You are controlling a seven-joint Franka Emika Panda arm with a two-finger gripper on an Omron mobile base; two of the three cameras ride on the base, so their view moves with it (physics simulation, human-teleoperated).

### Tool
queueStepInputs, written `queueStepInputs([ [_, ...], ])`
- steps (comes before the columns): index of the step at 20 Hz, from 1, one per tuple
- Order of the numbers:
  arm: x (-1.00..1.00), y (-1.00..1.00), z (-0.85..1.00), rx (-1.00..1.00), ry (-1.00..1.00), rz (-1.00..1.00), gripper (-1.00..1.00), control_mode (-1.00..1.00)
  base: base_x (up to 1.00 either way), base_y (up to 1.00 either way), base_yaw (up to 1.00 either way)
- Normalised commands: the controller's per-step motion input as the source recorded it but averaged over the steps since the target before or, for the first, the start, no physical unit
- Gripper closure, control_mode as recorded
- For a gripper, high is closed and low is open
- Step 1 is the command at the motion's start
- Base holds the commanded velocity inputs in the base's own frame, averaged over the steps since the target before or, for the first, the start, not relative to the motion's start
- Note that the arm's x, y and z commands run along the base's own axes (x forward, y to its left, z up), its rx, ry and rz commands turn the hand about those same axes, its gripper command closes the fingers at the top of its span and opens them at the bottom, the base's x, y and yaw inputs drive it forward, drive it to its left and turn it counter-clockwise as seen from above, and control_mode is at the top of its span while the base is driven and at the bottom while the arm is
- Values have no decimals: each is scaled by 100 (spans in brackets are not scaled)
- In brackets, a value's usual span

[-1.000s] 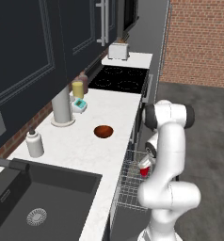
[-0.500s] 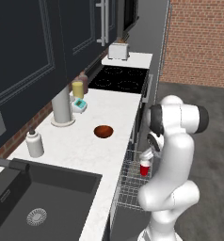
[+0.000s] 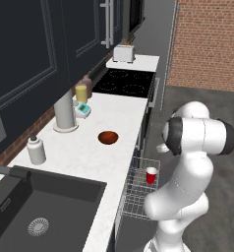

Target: Pick up the cup and bowl from the counter, place them in the dishwasher, and close the dishwasher door.

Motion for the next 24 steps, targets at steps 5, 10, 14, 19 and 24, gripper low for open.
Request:
queueStepInputs([
  [5,-17,0,100,1,42,-11,-100,-100,0,0,0],
  [10,-53,-2,76,9,47,-21,-100,-100,0,0,0],
  [14,-26,-42,100,12,13,-18,-100,-100,0,0,0],
  [19,0,-58,100,20,7,-7,-100,-100,0,0,0],
  [24,0,-52,100,26,23,-1,-100,-100,0,0,0],
])
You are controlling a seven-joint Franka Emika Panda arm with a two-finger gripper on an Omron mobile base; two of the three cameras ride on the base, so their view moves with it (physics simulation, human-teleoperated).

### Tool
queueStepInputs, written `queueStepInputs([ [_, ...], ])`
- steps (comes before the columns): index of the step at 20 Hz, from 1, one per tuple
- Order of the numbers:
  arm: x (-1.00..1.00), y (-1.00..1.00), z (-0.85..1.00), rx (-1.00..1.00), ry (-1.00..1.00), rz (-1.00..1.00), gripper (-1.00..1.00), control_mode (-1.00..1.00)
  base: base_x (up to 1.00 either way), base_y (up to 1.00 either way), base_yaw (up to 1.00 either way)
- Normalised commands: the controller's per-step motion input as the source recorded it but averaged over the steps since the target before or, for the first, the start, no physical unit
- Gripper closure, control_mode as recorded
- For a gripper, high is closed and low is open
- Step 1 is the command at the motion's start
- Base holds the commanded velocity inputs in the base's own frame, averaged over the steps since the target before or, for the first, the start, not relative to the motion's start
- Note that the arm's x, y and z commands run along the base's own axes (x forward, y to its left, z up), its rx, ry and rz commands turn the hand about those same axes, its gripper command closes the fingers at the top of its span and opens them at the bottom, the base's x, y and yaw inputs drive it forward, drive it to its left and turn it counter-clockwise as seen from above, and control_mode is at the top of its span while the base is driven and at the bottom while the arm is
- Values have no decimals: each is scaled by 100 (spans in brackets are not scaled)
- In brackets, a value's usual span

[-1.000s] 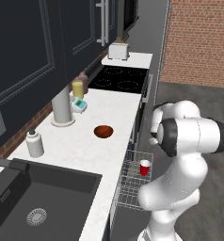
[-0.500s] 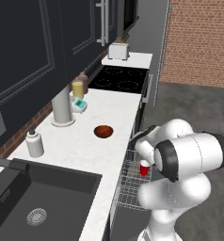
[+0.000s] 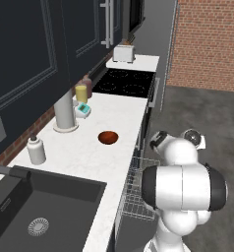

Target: Pick up the cup and bowl from the counter, place them in the dishwasher, and close the dishwasher door.

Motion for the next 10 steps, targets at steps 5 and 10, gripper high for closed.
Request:
queueStepInputs([
  [5,0,-34,100,31,26,0,-100,-100,0,0,0],
  [10,0,29,61,28,32,0,-100,-100,0,0,0],
])
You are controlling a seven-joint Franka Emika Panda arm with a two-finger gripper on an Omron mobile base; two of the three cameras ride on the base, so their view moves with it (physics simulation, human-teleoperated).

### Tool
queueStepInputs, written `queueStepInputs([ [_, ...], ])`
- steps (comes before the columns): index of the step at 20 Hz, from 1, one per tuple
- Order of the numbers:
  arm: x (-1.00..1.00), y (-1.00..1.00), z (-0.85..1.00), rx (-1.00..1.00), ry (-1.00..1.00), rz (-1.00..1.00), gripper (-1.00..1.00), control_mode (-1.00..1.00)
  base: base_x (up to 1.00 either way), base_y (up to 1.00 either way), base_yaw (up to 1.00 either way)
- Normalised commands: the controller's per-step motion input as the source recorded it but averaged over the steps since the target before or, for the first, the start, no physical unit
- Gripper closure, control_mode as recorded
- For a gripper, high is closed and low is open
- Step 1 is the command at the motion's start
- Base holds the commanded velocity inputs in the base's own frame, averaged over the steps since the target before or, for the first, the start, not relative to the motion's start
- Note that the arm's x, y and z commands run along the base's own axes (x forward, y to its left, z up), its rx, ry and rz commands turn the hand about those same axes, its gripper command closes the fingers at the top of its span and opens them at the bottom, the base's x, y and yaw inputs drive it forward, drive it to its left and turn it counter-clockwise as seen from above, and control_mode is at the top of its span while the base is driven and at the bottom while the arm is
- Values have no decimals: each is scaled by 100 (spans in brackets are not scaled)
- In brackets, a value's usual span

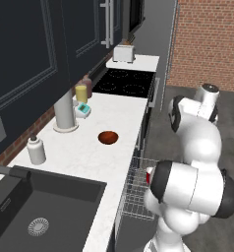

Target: Pick up the cup and bowl from the counter, place them in the dishwasher, and close the dishwasher door.

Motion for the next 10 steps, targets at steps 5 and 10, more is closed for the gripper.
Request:
queueStepInputs([
  [5,0,80,-24,22,11,1,-100,-100,0,0,0],
  [10,28,77,-38,7,12,0,-100,-100,0,0,0],
])
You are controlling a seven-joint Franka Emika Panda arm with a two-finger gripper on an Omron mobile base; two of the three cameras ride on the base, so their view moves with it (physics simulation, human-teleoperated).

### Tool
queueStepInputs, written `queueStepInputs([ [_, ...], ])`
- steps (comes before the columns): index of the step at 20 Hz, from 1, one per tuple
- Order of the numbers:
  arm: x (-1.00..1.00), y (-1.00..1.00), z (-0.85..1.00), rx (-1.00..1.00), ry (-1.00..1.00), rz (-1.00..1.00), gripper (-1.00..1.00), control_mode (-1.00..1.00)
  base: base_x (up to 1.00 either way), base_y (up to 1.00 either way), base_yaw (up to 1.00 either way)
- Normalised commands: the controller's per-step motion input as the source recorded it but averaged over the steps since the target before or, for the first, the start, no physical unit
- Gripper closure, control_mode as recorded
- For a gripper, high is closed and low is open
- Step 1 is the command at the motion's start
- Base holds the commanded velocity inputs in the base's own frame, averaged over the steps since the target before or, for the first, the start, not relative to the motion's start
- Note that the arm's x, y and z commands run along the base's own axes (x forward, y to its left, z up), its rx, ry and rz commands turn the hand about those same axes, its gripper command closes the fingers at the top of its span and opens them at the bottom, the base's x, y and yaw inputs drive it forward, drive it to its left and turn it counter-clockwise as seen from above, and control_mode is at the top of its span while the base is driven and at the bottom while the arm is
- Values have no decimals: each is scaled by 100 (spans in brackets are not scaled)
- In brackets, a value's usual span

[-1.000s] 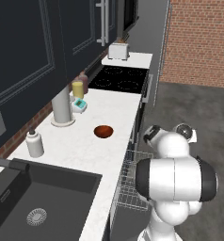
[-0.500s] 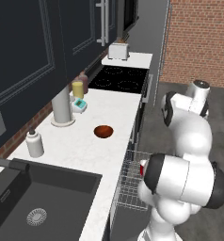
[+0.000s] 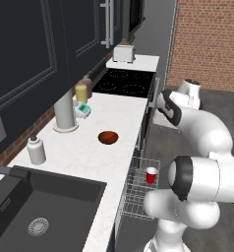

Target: Pick up the cup and bowl from the counter, place them in the dishwasher, and close the dishwasher door.

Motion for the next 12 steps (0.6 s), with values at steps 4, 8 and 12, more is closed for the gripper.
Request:
queueStepInputs([
  [4,33,59,-14,-1,12,0,-100,-100,0,0,0],
  [8,36,45,0,-3,12,0,-100,-100,0,0,0],
  [12,33,59,0,0,10,4,-100,-100,0,0,0],
])
